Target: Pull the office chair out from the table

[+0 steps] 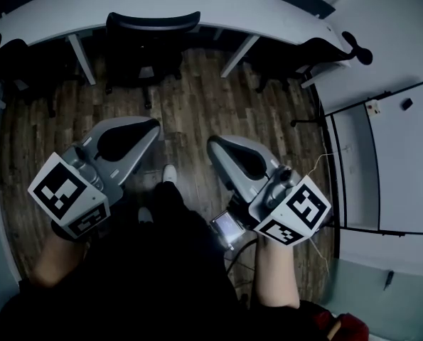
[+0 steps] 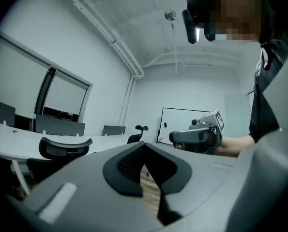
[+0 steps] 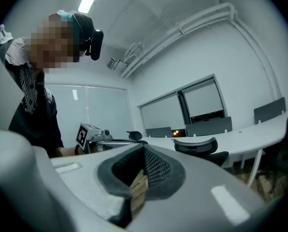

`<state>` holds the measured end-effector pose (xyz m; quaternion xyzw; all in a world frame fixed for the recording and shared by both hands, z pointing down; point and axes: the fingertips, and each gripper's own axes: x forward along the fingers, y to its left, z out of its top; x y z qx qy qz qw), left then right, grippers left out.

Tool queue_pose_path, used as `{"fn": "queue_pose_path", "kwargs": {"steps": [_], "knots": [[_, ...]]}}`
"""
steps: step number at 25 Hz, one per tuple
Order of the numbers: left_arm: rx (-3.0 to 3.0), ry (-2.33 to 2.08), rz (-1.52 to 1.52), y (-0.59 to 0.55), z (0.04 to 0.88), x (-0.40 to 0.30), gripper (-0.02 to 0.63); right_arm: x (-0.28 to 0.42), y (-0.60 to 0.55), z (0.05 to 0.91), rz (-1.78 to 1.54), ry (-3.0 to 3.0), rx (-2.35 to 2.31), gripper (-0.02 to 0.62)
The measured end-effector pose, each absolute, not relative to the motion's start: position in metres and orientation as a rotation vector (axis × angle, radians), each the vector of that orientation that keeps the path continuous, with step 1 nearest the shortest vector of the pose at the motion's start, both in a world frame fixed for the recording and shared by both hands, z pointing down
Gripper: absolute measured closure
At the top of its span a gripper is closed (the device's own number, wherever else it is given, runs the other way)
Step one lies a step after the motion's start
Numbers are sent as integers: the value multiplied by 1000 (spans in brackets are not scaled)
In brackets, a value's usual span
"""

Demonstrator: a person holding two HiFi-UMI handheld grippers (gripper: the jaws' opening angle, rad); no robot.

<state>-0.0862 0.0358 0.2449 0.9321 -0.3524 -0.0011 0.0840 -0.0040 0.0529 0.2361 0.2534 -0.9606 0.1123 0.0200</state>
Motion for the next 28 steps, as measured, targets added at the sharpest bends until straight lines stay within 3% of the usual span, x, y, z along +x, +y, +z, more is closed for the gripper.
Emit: {"fn": "queue_pose_path", "kwargs": {"steps": [28], "knots": [[2651,-1237,89,-220,266,-60,601,20,-229,255,409,-3071,501,594]]}}
